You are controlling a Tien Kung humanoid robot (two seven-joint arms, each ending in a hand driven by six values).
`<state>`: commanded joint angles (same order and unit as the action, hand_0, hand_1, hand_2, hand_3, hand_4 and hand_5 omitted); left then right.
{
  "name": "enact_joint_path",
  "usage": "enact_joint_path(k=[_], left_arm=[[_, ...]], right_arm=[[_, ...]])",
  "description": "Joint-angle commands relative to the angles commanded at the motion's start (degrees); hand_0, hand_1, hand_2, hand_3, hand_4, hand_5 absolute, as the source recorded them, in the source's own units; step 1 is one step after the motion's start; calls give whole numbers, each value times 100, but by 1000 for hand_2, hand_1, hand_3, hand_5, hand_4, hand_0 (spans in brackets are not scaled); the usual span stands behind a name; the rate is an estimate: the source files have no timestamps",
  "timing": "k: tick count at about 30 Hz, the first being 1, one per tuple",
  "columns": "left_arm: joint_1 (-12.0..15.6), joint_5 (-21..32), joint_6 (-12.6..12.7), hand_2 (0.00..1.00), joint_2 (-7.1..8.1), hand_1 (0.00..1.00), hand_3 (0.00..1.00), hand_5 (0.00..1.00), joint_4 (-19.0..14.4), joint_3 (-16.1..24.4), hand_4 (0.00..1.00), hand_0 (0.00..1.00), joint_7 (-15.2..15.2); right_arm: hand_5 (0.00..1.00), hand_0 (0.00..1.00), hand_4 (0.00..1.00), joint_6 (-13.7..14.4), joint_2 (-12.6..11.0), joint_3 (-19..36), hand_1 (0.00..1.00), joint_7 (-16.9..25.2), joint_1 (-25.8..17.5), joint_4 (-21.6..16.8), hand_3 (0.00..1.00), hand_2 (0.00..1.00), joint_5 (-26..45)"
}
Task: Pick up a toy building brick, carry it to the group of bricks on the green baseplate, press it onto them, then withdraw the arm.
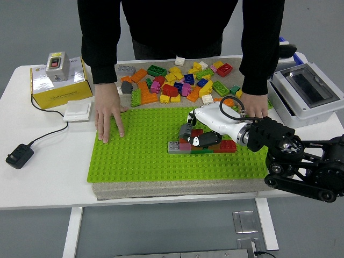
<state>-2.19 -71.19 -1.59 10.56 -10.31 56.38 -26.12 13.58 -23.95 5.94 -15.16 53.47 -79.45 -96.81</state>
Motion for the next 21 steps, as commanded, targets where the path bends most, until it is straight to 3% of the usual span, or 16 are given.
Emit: enact_joint_path(k=[21], left_arm=[[-43,56,11,527,1,661,658,706,0,-45,167,702,24]], right_arm=[[518,46,629,38,-19,-27,105,2,2,8,677,651,-20]])
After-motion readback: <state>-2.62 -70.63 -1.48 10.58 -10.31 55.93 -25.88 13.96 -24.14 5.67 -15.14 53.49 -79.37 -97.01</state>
